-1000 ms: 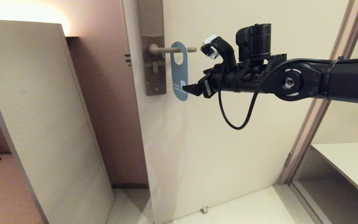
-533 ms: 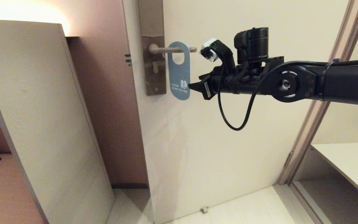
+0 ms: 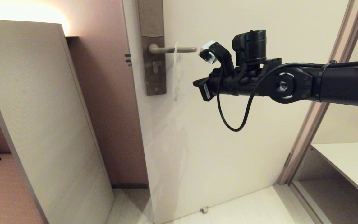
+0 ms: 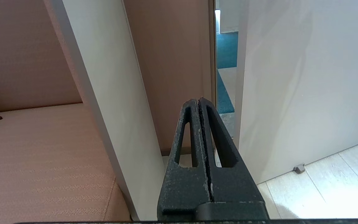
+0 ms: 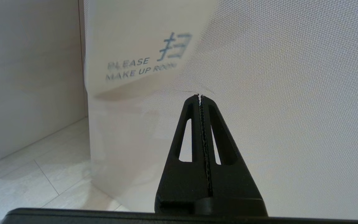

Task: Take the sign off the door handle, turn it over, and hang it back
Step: Hang the sign back with the other side facing out

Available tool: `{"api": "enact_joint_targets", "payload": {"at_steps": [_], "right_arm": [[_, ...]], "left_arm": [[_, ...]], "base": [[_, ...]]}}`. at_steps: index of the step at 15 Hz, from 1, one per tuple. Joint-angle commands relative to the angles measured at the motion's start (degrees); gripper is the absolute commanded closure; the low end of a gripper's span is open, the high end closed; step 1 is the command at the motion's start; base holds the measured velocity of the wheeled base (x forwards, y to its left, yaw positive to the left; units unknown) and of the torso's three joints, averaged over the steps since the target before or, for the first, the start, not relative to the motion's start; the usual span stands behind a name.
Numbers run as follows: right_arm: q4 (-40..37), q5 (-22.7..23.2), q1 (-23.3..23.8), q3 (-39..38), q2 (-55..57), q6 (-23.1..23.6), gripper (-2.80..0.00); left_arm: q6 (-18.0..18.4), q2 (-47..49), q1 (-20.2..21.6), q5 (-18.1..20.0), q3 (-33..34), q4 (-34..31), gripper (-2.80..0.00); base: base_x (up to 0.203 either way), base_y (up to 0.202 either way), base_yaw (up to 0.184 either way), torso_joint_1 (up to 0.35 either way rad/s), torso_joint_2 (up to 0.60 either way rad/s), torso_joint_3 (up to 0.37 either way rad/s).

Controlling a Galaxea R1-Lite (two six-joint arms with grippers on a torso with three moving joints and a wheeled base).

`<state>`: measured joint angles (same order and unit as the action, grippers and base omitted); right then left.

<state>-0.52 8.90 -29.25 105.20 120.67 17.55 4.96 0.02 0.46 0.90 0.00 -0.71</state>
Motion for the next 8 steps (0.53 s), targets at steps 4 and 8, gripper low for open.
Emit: {"api": "enact_joint_targets", "payload": {"at_steps": [4, 8], "right_arm": [[0.24, -0.02, -0.20, 0.44, 0.09, -0.06, 0.00], [8.46, -0.34, -1.42, 0.53, 2.66, -0.01, 0.00]], "left_arm": [[0.05, 0.00, -0.02, -0.01, 0.00, 0.00, 0.00], [0.05, -0.02, -0.01, 0.00, 0.00, 0.00, 0.00]], "base": [[0.000, 0.000, 0.000, 0.000, 0.00, 0.000], [0.000, 0.000, 0.000, 0.000, 0.00, 0.000]]}}
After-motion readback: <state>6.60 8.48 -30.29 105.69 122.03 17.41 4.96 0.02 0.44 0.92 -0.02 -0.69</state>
